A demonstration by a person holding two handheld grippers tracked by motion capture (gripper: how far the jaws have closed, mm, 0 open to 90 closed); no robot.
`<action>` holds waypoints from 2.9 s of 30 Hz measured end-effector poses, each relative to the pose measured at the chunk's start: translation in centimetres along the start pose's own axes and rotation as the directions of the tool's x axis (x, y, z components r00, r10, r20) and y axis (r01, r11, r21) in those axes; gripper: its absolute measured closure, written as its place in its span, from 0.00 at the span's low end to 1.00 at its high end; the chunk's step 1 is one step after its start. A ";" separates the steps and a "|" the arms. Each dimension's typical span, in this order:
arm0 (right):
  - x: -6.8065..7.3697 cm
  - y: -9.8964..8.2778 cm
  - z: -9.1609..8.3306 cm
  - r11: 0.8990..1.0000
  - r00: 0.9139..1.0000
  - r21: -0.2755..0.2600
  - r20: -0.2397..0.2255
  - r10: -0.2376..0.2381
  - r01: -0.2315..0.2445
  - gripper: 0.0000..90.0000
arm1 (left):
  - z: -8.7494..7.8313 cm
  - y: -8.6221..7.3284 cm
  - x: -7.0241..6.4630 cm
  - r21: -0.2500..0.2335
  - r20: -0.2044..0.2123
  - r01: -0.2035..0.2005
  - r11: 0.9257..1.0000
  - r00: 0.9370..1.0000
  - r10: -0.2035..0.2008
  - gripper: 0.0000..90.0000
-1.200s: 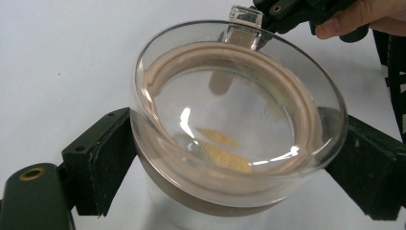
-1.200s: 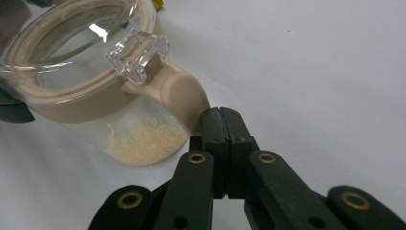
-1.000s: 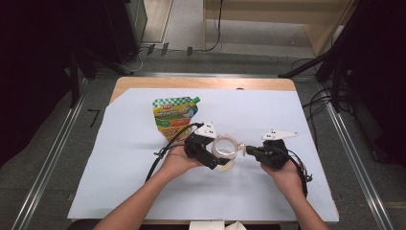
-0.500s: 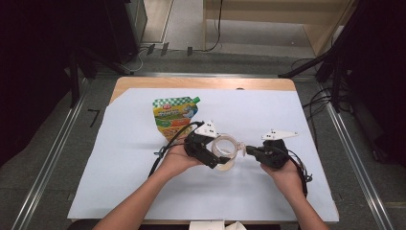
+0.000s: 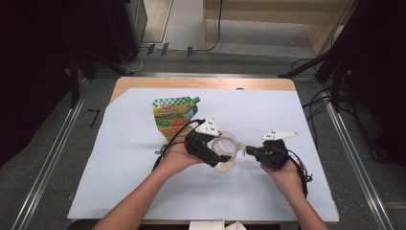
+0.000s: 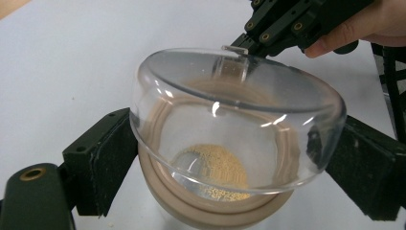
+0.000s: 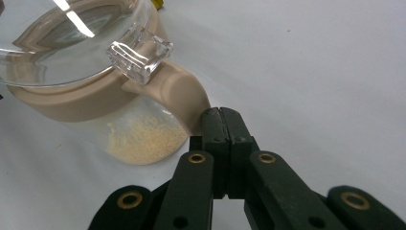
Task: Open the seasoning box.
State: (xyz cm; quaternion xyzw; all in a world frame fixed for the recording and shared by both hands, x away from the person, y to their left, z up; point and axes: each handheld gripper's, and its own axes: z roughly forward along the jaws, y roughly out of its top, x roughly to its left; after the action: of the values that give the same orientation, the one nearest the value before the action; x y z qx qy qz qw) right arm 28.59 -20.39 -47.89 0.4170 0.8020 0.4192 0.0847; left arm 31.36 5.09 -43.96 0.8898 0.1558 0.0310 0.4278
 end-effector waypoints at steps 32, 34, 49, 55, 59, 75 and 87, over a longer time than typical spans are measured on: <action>0.0 -0.1 -0.1 1.000 1.000 -0.006 -0.016 0.003 -0.003 1.00 | 1.4 4.2 0.0 0.003 0.090 -0.004 1.000 0.996 0.004 0.16; 0.0 -0.1 -0.1 1.000 1.000 -0.007 -0.016 0.003 -0.003 1.00 | 1.7 4.5 -0.2 0.006 0.086 -0.010 1.000 0.996 0.009 0.16; 0.0 0.0 -0.5 1.000 1.000 -0.021 -0.024 0.015 -0.016 0.97 | 2.1 5.2 -0.2 0.045 0.110 0.030 0.999 0.993 -0.035 0.14; 0.4 -0.3 -1.3 1.000 1.000 -0.030 -0.006 -0.005 0.005 0.87 | 0.4 4.9 -0.8 0.040 0.092 0.014 0.999 0.996 -0.018 0.15; 1.1 -0.6 -2.1 1.000 1.000 -0.028 -0.015 -0.004 0.004 0.83 | -0.6 4.6 -0.8 0.038 0.109 0.032 0.999 0.993 -0.036 0.16; 5.4 -1.4 -2.8 0.995 0.988 -0.028 -0.124 -0.097 0.094 0.61 | -5.7 3.0 -0.2 -0.013 0.112 0.095 0.995 0.989 -0.093 0.42; 8.4 -1.2 -1.6 0.988 0.967 -0.057 -0.201 -0.153 0.145 0.55 | -7.9 1.7 0.9 0.022 0.085 0.141 0.990 0.986 -0.143 0.45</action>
State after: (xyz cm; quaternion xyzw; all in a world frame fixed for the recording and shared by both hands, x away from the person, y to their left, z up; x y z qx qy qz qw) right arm 21.77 -15.50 -45.98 0.3083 0.8265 0.4692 0.0415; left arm 31.15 10.33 -37.73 0.8804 0.2004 -0.0393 0.4280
